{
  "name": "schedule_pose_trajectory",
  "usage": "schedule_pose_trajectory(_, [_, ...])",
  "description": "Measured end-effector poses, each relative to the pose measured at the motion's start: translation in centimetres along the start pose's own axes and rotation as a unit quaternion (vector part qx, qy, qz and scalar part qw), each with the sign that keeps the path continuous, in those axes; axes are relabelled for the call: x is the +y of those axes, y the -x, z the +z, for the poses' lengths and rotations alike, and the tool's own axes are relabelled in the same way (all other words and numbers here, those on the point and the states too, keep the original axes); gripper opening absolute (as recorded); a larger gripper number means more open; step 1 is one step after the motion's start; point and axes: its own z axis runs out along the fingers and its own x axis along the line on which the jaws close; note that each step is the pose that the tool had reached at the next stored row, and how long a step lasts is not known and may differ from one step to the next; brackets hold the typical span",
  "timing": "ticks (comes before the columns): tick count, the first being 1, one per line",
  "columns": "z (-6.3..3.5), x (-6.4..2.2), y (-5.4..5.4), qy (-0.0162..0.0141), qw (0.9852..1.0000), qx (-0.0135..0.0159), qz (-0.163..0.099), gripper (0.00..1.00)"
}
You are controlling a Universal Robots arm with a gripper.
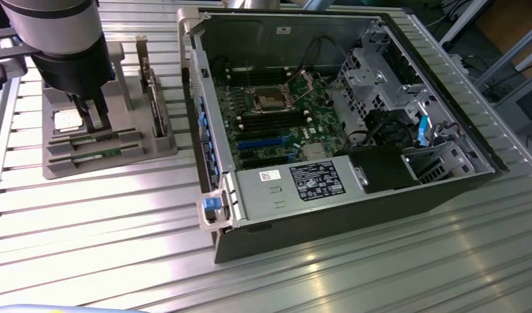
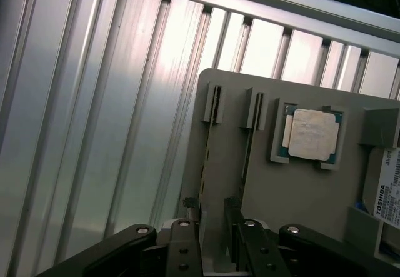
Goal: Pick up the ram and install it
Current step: 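Pick up the ram and move it above insertion slot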
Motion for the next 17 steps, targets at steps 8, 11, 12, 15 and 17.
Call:
schedule_pose_trajectory(8, [0.34, -0.02, -0.01, 0.0, 1.0, 0.0, 0.0, 0.3])
schedule_pose_trajectory(11, [0.48, -0.02, -0.02, 0.0, 1.0, 0.0, -0.001, 0.3])
schedule_pose_trajectory(12, [0.51, -0.02, -0.02, 0.0, 1.0, 0.0, -0.001, 0.3])
schedule_pose_trajectory(15, [0.64, -0.03, -0.02, 0.0, 1.0, 0.0, -0.001, 0.3])
schedule_pose_trajectory(17, [0.71, -0.03, -0.03, 0.0, 1.0, 0.0, -0.001, 0.3])
